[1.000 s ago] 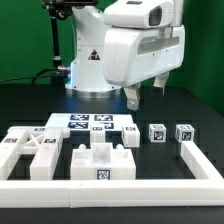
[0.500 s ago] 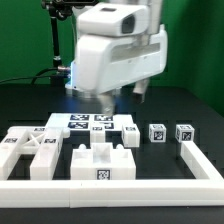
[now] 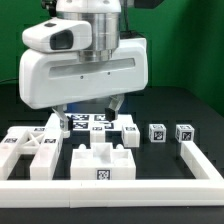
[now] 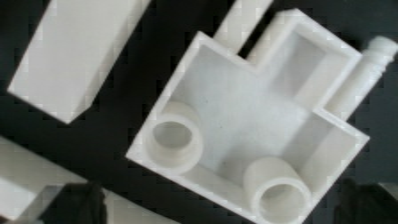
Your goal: Assemble chair
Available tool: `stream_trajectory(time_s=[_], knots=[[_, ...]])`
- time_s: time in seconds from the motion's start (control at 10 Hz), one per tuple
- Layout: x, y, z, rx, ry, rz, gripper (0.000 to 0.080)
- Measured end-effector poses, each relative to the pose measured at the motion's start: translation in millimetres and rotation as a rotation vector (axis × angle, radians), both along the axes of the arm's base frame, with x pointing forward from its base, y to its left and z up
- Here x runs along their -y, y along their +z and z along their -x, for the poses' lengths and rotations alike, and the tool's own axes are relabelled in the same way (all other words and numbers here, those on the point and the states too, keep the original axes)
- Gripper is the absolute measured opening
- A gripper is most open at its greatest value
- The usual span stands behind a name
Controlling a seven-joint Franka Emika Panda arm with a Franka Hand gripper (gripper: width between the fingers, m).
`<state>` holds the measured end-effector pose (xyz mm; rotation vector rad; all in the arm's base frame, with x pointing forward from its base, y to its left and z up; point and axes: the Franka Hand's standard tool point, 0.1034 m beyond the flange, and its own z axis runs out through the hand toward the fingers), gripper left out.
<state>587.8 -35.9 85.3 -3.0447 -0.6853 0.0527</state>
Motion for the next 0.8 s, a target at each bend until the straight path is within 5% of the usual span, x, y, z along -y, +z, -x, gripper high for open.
stream_trajectory(time_s=[0.2,0.4,0.8], knots=[[-0.7,-2.6,1.0,-0.006,-0.110,-0.002,0.0650],[0.9,-24.2,8.9,-0.042,-0.333,-0.009,0.0650],[4.0,-52.0,12.5,-0.030,-0.337,-0.011,0.0650]])
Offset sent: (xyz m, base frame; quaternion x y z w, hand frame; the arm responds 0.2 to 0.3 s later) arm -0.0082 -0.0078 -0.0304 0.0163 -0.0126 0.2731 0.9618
